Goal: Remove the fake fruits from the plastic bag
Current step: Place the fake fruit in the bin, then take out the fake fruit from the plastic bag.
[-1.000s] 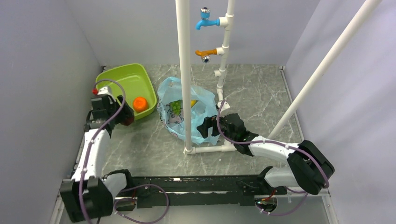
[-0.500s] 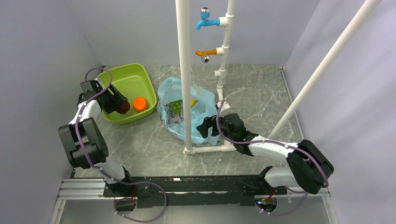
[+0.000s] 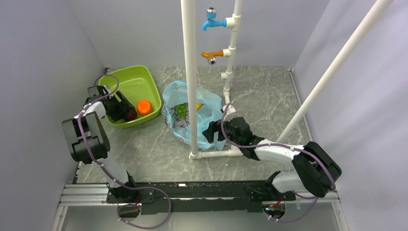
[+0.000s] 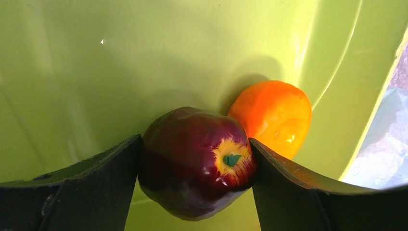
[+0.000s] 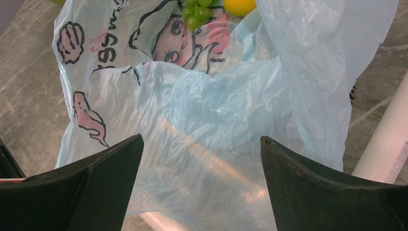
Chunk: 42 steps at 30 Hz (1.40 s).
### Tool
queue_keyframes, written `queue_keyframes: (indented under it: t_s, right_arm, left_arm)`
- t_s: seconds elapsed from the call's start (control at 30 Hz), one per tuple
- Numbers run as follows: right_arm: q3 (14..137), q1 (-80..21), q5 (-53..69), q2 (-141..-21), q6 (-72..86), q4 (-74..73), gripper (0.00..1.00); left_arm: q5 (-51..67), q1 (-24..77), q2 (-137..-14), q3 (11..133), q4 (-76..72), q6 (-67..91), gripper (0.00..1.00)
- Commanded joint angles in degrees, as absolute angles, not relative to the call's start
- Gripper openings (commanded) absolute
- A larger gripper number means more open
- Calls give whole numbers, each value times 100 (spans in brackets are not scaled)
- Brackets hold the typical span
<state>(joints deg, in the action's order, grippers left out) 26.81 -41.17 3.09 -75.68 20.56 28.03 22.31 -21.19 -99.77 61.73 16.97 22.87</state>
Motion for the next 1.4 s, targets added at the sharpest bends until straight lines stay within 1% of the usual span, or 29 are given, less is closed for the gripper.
queue_keyframes:
  t_s: [0.0, 0.03, 0.07, 0.1, 0.17, 0.37, 0.7, 0.8, 0.97, 1.13, 1.23, 1.37]
  right_arm:
    - [2799, -4096, 352, -7591, 1980, 3155, 94]
    - [2793, -4105, 352, -7593, 1978, 3167, 95]
    - [2793, -4105, 352, -7594, 1978, 3179, 94]
    - [2784, -4101, 352, -7593, 1978, 3185, 94]
    - [2793, -4104, 352, -7615, 1978, 3194, 94]
    - [2764, -4105, 327, -7539, 1960, 3181, 94]
    - [2771, -4100, 389, -7428, 2017, 3116, 94]
    - [2783, -4104, 355, -7361, 2034, 3044, 94]
    - [2780, -4104, 344, -7288, 2082, 2995, 95]
    - [2744, -4102, 316, -7206, 2154, 3030, 96]
    - [2705, -4110, 281, -7139, 2203, 3019, 98]
    - [2654, -4099, 250, -7044, 2241, 3060, 100]
  left_arm:
    - [2216, -2061, -10103, 6441, 1747, 2203, 87]
    - [2184, -2065, -10153, 6488, 1806, 2187, 92]
    - [2188, -2061, -10209, 6533, 1863, 2174, 94]
    - [2174, -2060, -10251, 6562, 1917, 2178, 98]
    - [2173, -2056, -10278, 6558, 1929, 2187, 99]
    - [1943, -2017, -9780, 6349, 1921, 2161, 99]
    - [1944, -1820, -7716, 6062, 2359, 1851, 99]
    - [2138, -1633, -7105, 5703, 2464, 1922, 99]
    - [2435, -932, -6133, 4895, 2332, 2321, 99]
    - [2637, 284, -5328, 4060, 1486, 2972, 97]
    - [2499, 791, -5188, 3942, 1231, 3100, 97]
    - [2566, 1409, -5550, 4050, 878, 3165, 97]
